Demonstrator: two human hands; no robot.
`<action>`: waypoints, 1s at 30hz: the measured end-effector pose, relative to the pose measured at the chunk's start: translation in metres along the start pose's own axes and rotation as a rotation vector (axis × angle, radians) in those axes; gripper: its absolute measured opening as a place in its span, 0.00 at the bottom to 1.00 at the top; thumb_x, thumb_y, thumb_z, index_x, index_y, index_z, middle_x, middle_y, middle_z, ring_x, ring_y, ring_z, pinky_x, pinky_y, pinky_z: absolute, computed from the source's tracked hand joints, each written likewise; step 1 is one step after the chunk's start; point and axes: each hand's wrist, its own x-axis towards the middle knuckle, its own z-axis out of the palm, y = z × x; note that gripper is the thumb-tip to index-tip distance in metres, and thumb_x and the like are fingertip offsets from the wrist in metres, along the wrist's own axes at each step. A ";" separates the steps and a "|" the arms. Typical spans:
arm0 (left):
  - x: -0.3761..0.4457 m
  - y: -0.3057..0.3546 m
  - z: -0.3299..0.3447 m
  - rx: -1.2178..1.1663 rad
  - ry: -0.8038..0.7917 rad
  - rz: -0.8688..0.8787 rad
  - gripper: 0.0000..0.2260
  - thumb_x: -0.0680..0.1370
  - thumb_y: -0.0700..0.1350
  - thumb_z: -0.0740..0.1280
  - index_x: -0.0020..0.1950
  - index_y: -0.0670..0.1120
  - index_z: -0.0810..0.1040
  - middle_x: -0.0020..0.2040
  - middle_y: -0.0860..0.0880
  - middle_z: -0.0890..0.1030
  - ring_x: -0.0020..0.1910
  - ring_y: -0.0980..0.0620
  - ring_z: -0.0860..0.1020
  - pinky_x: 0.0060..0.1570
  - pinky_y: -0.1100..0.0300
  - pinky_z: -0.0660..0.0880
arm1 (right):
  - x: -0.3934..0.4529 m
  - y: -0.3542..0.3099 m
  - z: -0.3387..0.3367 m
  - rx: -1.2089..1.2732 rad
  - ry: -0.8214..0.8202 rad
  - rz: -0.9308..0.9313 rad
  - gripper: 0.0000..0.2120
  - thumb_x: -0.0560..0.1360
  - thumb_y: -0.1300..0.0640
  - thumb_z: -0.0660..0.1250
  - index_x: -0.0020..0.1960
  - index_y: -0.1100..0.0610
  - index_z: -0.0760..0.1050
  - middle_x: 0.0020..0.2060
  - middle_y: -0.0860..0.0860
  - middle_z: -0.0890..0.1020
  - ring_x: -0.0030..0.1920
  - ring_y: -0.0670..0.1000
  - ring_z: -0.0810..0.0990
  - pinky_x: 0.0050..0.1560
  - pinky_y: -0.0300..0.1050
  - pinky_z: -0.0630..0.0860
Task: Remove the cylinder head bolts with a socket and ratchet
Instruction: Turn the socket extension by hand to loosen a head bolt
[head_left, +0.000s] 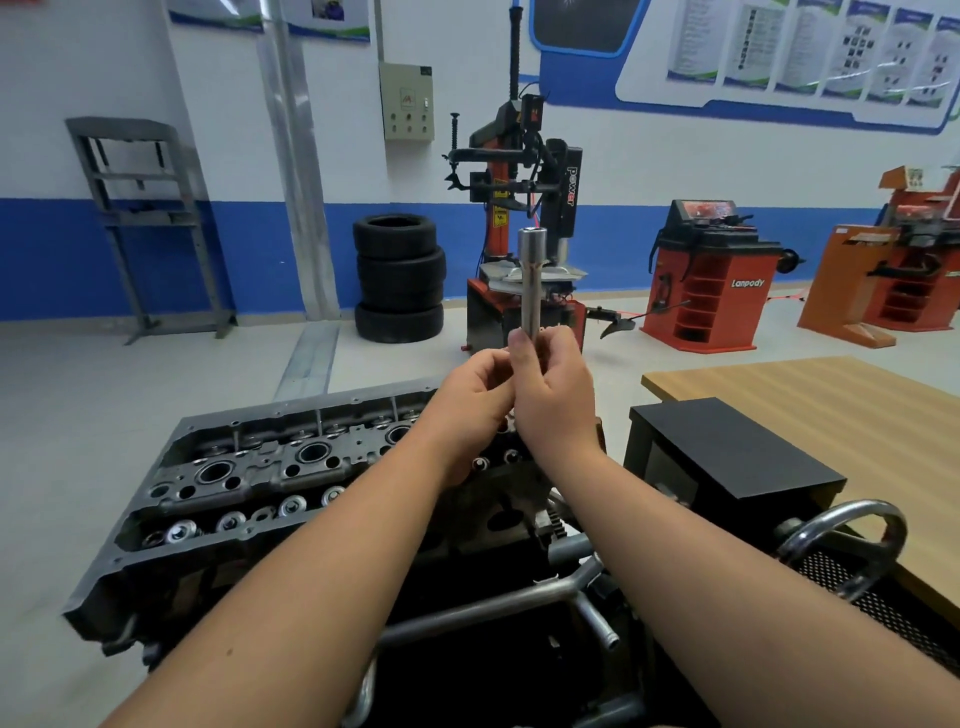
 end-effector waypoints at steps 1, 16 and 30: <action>0.000 0.000 0.000 -0.007 -0.001 0.000 0.08 0.83 0.52 0.67 0.60 0.53 0.81 0.51 0.53 0.87 0.51 0.51 0.84 0.50 0.53 0.81 | 0.000 0.001 0.000 0.008 -0.009 -0.005 0.11 0.83 0.47 0.60 0.47 0.52 0.73 0.36 0.45 0.78 0.39 0.38 0.78 0.37 0.30 0.73; -0.004 0.006 0.005 0.012 0.037 -0.027 0.09 0.84 0.49 0.65 0.63 0.51 0.81 0.56 0.48 0.86 0.59 0.42 0.83 0.64 0.33 0.75 | 0.005 0.004 -0.004 0.088 -0.101 0.010 0.09 0.82 0.47 0.62 0.45 0.49 0.72 0.35 0.44 0.79 0.39 0.40 0.78 0.38 0.31 0.71; -0.005 0.005 0.003 0.018 0.060 -0.036 0.08 0.81 0.50 0.69 0.59 0.51 0.81 0.53 0.49 0.86 0.58 0.40 0.83 0.62 0.33 0.76 | 0.000 0.001 -0.006 0.046 -0.077 0.003 0.08 0.83 0.45 0.60 0.46 0.45 0.69 0.37 0.43 0.78 0.41 0.41 0.78 0.39 0.34 0.72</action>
